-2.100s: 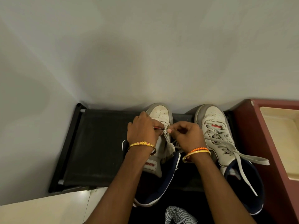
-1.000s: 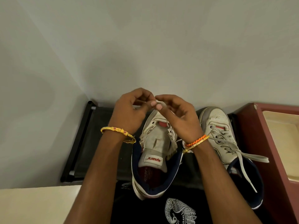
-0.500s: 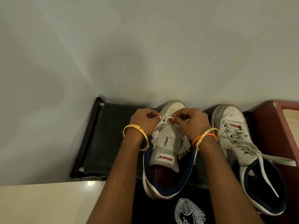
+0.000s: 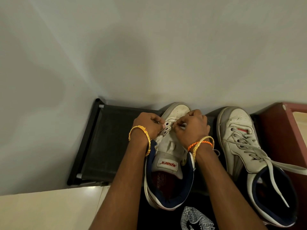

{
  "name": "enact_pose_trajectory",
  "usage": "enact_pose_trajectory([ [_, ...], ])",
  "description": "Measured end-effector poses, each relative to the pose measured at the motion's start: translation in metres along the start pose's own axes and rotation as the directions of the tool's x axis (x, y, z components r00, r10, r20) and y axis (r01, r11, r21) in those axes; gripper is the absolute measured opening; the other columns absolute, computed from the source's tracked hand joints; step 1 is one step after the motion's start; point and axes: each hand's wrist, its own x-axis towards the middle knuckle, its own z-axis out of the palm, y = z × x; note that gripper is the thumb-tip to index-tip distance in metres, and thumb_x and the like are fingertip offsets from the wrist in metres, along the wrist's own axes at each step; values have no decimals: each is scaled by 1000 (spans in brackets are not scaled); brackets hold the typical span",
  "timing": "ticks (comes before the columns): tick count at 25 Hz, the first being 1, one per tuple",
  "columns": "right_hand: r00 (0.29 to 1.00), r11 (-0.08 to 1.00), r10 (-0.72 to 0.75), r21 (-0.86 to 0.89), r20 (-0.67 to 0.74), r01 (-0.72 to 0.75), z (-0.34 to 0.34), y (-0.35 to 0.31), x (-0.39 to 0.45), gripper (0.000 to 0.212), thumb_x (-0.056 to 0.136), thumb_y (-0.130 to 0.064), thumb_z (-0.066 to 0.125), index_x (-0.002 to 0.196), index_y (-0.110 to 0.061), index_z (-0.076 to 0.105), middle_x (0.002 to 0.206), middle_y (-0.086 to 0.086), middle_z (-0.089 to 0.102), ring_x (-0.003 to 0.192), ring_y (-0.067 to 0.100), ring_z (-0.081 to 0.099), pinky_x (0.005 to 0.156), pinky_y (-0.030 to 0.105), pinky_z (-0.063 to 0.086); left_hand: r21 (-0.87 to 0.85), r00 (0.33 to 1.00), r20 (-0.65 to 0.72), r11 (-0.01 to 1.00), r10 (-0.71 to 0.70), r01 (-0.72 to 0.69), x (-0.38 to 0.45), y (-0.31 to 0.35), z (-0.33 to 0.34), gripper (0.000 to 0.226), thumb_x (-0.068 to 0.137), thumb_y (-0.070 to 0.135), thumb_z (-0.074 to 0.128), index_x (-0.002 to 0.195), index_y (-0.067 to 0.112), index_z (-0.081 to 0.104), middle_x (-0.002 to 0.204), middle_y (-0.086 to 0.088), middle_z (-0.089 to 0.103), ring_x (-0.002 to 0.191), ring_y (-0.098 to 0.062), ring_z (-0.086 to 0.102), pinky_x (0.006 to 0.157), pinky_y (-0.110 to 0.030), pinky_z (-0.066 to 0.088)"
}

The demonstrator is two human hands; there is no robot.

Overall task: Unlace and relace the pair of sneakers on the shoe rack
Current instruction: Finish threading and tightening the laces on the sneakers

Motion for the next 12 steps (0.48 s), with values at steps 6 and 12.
enact_pose_trajectory([
  [6, 975, 963, 200, 206, -102, -176, 18, -8, -5, 8, 83, -21, 65, 84, -15, 71, 115, 4, 45, 117, 28, 34, 90, 37, 34, -47, 1000, 5, 999, 21, -21, 2, -4, -2, 15, 80, 8, 71, 94, 11, 72, 85, -3, 68, 64, -8, 60, 70, -22, 54],
  [12, 910, 851, 400, 413, -107, -325, 24, -13, -10, 5, 80, -13, 67, 80, -18, 71, 121, 6, 44, 118, 28, 33, 96, 38, 34, -62, 999, 1, 998, 33, -33, 2, -6, 0, 17, 80, 11, 71, 97, 10, 73, 91, -5, 71, 64, -8, 62, 76, -27, 56],
])
